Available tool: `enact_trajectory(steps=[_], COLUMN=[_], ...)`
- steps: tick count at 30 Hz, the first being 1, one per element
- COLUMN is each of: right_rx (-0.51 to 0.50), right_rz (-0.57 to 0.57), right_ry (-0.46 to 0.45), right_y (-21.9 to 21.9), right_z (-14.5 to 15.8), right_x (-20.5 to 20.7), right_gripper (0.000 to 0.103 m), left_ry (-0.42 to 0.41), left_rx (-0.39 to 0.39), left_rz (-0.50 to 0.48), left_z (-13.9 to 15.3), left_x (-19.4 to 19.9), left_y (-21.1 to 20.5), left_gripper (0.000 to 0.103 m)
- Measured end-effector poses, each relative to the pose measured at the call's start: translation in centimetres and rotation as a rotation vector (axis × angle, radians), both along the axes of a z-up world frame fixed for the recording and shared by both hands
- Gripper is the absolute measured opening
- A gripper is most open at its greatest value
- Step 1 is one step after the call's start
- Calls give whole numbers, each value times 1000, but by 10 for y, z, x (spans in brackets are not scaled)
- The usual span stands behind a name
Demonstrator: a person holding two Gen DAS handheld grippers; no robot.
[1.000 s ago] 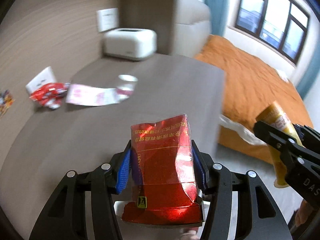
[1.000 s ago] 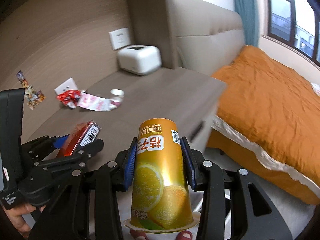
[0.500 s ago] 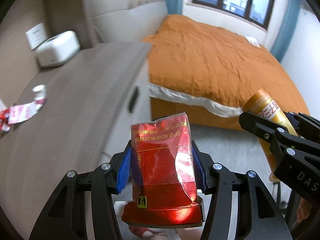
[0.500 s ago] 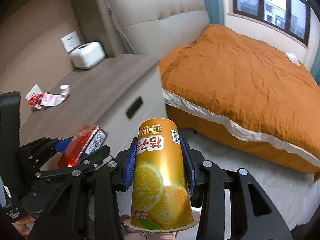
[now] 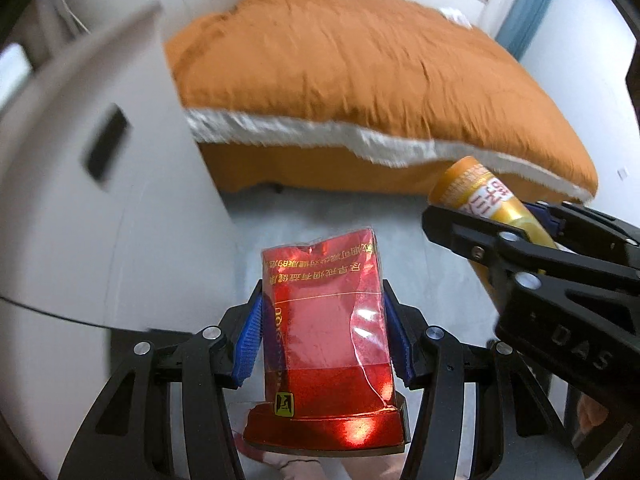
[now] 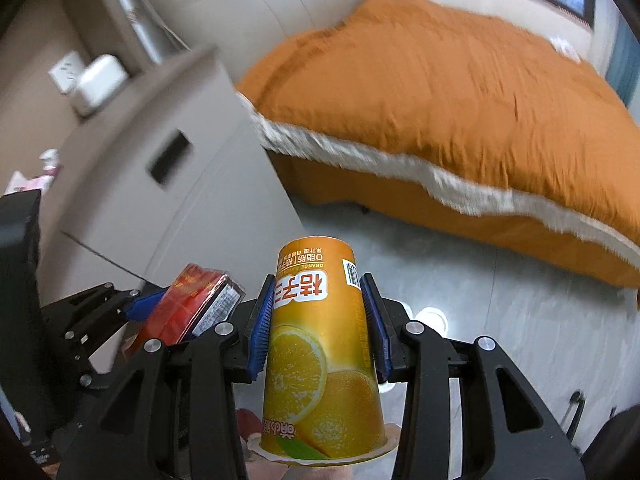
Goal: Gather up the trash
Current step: 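Carry the red box and yellow cup over the white bin with both tools, then open both tools to drop the red box and yellow cup into the bin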
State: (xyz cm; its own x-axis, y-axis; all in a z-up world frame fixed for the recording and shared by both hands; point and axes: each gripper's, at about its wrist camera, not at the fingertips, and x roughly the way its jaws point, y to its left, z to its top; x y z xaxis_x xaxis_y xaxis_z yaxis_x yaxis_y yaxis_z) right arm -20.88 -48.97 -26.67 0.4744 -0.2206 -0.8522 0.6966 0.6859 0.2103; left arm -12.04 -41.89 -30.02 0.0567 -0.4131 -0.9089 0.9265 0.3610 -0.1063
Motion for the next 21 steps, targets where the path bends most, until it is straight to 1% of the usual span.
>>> enact_trajectory(steps=[2, 3, 5, 7, 11, 13, 14, 15, 16, 17, 18, 20, 21], right_rx=[38, 51, 87, 112, 133, 153, 163, 171, 172, 169, 165, 192, 192], right_rz=[-25, -33, -50, -56, -56, -57, -57, -54, -53, -59, -68, -66, -70], right_ry=[19, 28, 43, 58, 80, 76, 78, 85, 94, 108, 118, 152, 161], right_y=[-10, -13, -23, -30, -41, -45, -47, -48, -49, -51, -52, -56, -57], right_z=[-32, -43, -76, -107, -166, -191, -204, -218, -226, -237, -245, -261, -264], right_x=[-3, -4, -5, -5, -1, 1, 2, 3, 4, 3, 2, 1, -1], right_gripper=[43, 43, 43, 43, 43, 43, 44, 50, 83, 99, 99, 99, 99], left_ry=[30, 47, 75, 105, 158, 181, 209, 233, 234, 218, 203, 218, 214], left_rx=[23, 40, 54, 77, 104, 104, 109, 117, 127, 137, 139, 157, 163], left_rz=[-10, -17, -23, -30, -39, -43, -56, -70, -72, -65, -53, -43, -34], left_z=[-27, -48, -76, -116, -185, -210, -226, -239, -247, -255, -265, -276, -279], left_x=[-2, -2, -2, -1, 2, 3, 4, 5, 5, 4, 6, 8, 8], left_y=[-8, -13, -20, -28, -38, -45, -47, -49, -50, -51, -49, -47, -46], left_gripper=[53, 53, 53, 53, 53, 54, 55, 66, 95, 98, 98, 98, 98])
